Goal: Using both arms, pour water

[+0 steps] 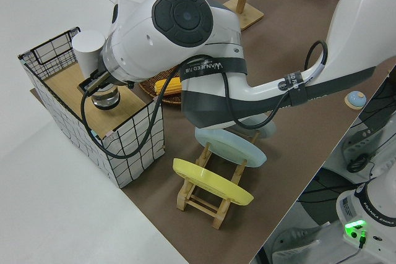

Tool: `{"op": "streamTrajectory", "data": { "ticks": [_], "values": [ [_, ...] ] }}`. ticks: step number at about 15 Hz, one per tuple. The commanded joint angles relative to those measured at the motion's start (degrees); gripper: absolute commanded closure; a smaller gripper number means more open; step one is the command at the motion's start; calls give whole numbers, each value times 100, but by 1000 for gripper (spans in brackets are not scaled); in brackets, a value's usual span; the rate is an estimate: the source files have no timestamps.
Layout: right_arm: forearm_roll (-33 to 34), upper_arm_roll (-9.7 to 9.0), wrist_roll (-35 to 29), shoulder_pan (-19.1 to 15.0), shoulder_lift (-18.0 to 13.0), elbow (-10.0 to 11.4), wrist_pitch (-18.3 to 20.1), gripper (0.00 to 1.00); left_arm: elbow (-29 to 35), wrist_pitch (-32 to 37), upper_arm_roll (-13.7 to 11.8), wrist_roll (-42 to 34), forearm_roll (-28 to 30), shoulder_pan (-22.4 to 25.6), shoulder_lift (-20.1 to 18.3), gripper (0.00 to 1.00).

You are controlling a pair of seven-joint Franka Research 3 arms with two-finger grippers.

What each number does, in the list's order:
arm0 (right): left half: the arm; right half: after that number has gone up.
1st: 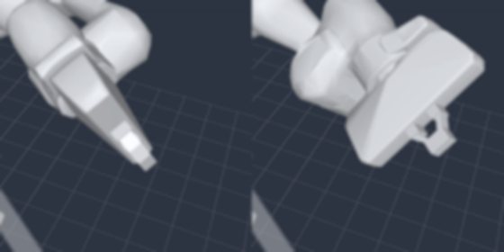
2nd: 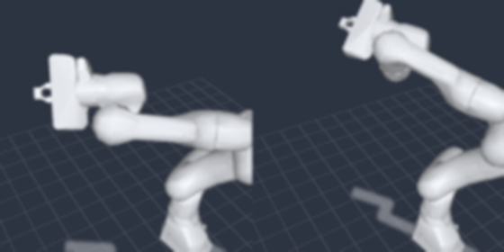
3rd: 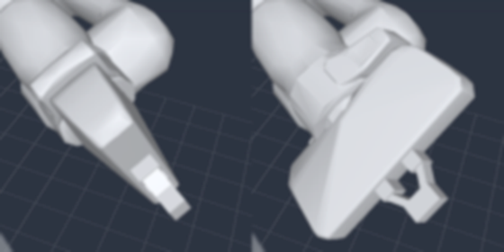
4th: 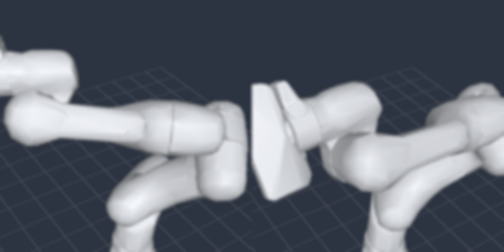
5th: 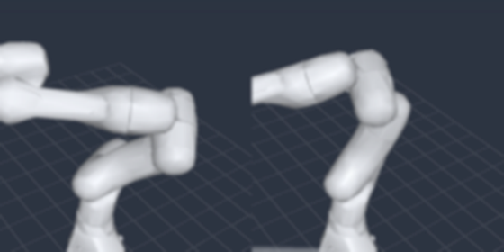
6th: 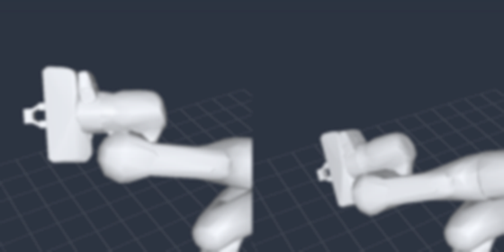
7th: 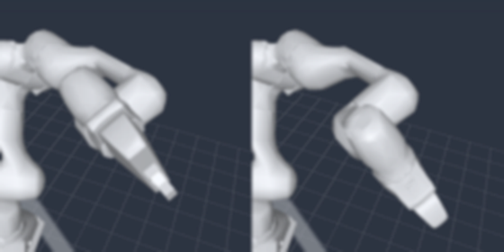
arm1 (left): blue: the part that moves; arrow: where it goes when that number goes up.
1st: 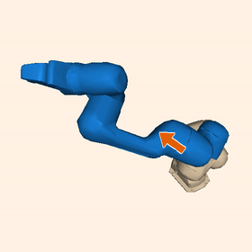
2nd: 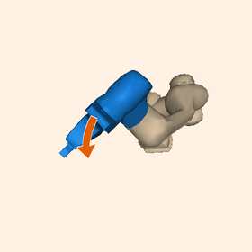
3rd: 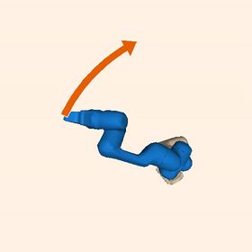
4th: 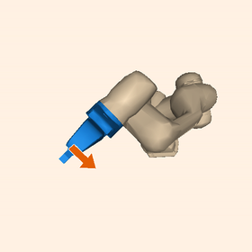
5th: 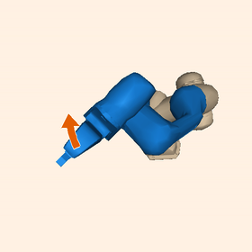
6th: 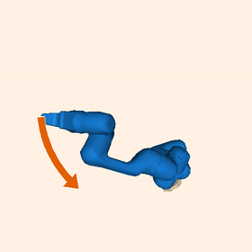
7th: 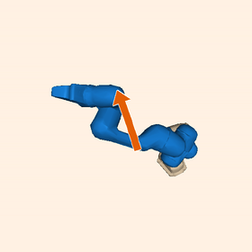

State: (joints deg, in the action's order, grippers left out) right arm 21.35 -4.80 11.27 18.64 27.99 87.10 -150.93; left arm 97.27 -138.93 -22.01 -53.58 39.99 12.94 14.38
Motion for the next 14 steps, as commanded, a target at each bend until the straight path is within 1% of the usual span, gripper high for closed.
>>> {"op": "streamTrajectory", "data": {
  "ticks": [1,4,6,7,9,11,12,13,14],
  "values": [
    [62,5,-143,16,128,-150,-15,867,-182,-3,-40,138,-27,-55,12,1000],
    [62,5,-195,16,154,-150,-15,867,-182,-3,-40,138,-27,-46,4,1000],
    [62,5,-222,25,154,-150,-15,898,-182,6,-57,138,-27,-46,-5,1000],
    [62,5,-222,25,154,-150,-15,929,-182,23,-57,138,-27,-46,-14,1000],
    [62,5,-222,25,163,-158,-15,946,-251,155,-66,164,-44,-37,-23,1000],
    [62,5,-231,25,172,-167,-32,948,-383,322,-66,295,-193,-20,-23,1000],
    [62,5,-231,25,181,-158,-33,959,-392,331,-66,418,-307,-20,-31,1000],
    [62,5,-248,25,181,-158,-33,992,-427,340,-58,488,-421,-28,-31,1000],
    [62,5,-249,25,181,-158,-33,992,-436,340,-57,567,-448,-37,-31,1000]
  ]
}}
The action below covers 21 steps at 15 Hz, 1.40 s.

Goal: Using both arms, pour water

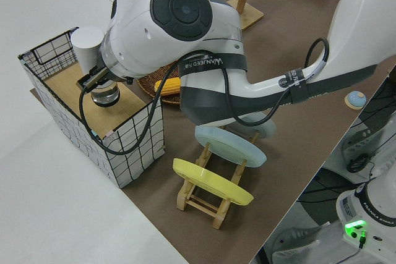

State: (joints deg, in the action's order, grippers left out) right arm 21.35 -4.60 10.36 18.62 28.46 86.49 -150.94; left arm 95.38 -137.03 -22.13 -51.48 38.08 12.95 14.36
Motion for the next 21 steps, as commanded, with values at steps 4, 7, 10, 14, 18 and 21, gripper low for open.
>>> {"op": "streamTrajectory", "data": {
  "ticks": [4,7,10,14,18,21],
  "values": [
    [62,-15,-157,27,133,-97,-32,999,-371,352,-55,463,-274,-38,-48,1000],
    [62,-15,-157,27,133,-97,-32,1000,-441,484,-55,699,-572,-38,-100,1000],
    [62,-15,-166,27,125,-97,-14,1000,-502,580,-46,814,-661,-47,-136,1000],
    [53,-6,-175,54,98,-97,-5,1000,-686,870,-72,928,-687,-29,-188,1000],
    [45,-6,-166,45,54,-97,3,1000,-740,994,-90,929,-688,41,-188,1000],
    [44,-6,-166,45,19,-97,47,1000,-740,1037,-99,929,-688,41,-188,1000]
  ]
}}
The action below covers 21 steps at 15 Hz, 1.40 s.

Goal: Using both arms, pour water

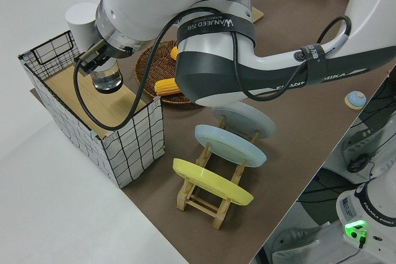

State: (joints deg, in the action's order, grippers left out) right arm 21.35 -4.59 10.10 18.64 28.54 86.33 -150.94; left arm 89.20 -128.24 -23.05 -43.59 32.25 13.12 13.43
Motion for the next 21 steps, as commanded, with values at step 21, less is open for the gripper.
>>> {"op": "streamTrajectory", "data": {
  "ticks": [21],
  "values": [
    [-123,11,-140,-53,-252,24,328,1000,-122,194,3,430,-439,-64,-209,1000]
  ]
}}
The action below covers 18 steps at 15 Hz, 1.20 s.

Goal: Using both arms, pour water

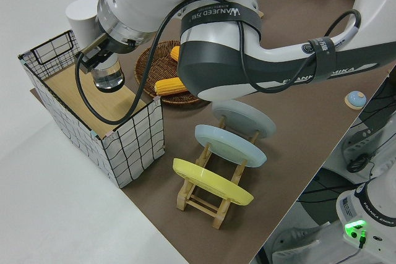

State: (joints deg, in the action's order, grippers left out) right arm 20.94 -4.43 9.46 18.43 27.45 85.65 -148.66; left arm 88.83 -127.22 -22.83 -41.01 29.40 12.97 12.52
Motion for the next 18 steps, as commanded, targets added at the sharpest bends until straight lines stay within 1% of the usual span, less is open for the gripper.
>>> {"op": "streamTrajectory", "data": {
  "ticks": [1,5,8,18],
  "values": [
    [-90,-5,-76,-42,-161,110,100,1000,-85,92,-20,172,-154,-49,-127,1000],
    [-107,-14,-85,-50,-231,224,179,1000,-85,92,-20,172,-154,-58,-136,1000],
    [-107,-14,-94,-86,-231,233,188,1000,-85,92,-20,172,-154,-58,-145,1000],
    [-107,-23,-94,-94,-345,233,460,1000,-76,92,-20,207,-154,-58,-145,1000]
  ]
}}
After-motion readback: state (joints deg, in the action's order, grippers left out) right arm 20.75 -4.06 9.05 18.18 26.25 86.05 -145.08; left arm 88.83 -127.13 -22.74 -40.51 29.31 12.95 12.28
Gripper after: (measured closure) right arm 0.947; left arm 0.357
